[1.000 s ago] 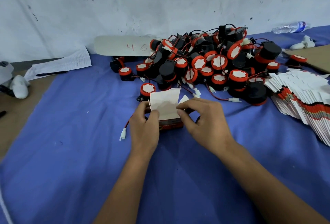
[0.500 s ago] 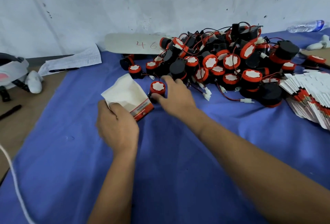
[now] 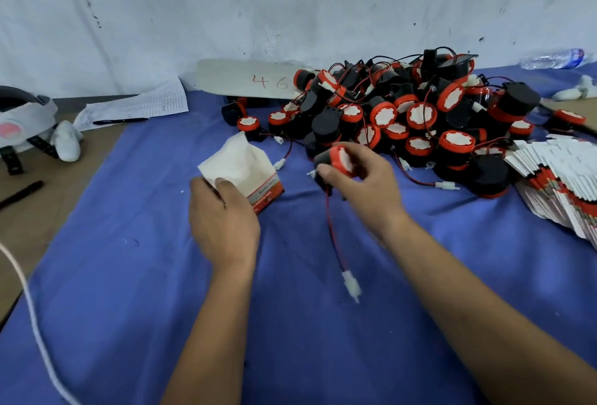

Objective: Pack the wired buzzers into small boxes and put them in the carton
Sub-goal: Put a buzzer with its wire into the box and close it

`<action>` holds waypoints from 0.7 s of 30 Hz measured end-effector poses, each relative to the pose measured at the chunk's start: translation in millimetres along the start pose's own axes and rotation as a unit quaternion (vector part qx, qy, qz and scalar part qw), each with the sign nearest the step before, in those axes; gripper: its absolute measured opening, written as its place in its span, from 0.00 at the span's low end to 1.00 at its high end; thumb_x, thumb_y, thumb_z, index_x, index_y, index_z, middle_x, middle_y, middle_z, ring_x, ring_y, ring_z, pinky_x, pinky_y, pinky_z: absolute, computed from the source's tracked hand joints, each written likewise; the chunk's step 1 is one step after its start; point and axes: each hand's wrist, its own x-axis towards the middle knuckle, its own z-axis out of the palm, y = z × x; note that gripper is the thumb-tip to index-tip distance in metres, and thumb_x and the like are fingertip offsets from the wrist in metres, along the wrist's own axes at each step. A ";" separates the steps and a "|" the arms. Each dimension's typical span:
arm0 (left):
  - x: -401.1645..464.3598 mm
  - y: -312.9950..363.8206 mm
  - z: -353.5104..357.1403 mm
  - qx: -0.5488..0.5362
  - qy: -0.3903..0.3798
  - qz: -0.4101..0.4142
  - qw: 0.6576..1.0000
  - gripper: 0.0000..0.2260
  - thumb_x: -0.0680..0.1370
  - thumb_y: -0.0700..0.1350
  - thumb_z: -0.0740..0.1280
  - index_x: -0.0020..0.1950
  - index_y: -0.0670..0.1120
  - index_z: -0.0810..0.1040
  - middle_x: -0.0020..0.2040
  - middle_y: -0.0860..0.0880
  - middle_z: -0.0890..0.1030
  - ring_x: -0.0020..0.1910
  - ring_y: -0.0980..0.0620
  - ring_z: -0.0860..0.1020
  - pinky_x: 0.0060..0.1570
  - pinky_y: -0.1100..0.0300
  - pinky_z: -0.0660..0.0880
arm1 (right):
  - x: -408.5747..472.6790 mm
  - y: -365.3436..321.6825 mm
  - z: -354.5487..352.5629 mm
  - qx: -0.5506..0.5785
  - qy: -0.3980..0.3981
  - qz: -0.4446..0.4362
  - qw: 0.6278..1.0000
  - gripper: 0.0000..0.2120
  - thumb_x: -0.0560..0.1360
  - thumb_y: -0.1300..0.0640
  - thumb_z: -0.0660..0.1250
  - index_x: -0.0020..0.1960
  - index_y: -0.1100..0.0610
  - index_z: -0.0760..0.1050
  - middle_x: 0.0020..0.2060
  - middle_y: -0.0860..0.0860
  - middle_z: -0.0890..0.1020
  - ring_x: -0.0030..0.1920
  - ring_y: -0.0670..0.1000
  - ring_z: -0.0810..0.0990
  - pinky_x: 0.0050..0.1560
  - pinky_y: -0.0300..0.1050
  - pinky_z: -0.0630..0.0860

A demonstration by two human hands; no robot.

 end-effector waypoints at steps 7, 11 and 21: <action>-31.2 2.2 25.8 -0.015 -0.210 0.068 0.975 0.10 0.84 0.53 0.62 0.47 0.50 0.74 0.42 0.55 0.80 0.41 0.58 0.78 0.35 0.65 0.69 | -45.4 -26.6 -36.7 0.180 -0.152 -0.058 0.970 0.12 0.81 0.54 0.64 0.63 0.54 0.77 0.39 0.63 0.73 0.28 0.58 0.70 0.25 0.44 0.67; -41.6 1.6 27.4 -0.011 -0.292 0.134 0.947 0.09 0.84 0.55 0.64 0.51 0.52 0.79 0.47 0.56 0.83 0.45 0.59 0.80 0.43 0.61 0.76 | -49.6 -29.0 -31.2 0.115 -0.195 -0.082 0.971 0.13 0.81 0.60 0.63 0.65 0.55 0.77 0.44 0.50 0.81 0.31 0.52 0.77 0.25 0.45 0.72; -48.3 5.0 26.8 -0.043 -0.324 0.140 0.935 0.06 0.77 0.53 0.61 0.45 0.58 0.78 0.42 0.60 0.81 0.40 0.58 0.77 0.36 0.67 0.71 | -41.2 -14.1 -39.4 -0.208 -0.059 -0.103 0.971 0.20 0.74 0.49 0.76 0.62 0.45 0.72 0.45 0.40 0.82 0.42 0.41 0.82 0.39 0.34 0.78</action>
